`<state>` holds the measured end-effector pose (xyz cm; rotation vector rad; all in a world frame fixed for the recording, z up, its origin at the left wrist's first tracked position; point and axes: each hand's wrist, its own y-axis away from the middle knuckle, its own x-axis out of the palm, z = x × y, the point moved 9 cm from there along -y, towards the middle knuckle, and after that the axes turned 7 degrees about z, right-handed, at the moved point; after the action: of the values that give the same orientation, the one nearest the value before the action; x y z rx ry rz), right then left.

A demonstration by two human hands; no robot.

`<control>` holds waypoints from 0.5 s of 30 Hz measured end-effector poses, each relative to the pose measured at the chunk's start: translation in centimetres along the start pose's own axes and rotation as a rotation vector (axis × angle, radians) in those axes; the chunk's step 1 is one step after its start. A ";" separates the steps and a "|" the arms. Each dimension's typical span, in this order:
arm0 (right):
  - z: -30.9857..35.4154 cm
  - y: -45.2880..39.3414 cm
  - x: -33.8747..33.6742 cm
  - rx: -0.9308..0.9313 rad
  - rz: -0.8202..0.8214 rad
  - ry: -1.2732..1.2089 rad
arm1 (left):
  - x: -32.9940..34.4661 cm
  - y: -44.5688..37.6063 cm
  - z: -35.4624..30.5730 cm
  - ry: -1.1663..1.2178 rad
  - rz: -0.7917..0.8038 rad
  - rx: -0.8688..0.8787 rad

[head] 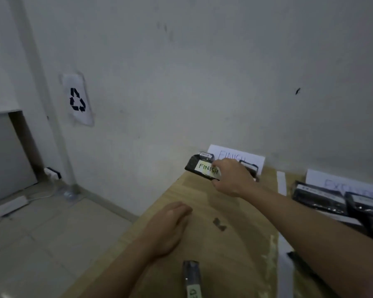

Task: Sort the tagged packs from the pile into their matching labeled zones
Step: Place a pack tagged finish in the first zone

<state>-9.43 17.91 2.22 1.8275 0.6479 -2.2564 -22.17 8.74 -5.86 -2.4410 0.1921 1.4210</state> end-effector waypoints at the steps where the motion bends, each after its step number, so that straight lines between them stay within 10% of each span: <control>1: 0.2 -0.9 0.9 0.000 0.017 0.015 | 0.3 -0.3 0.3 -0.029 0.000 0.019; 15: -1.1 -5.3 8.8 0.075 0.236 0.170 | 1.2 -0.5 1.2 -0.072 -0.050 0.108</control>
<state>-12.68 24.37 -5.24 2.0284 0.3534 -2.0160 -22.47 9.67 -7.33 -2.2887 0.1857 1.4360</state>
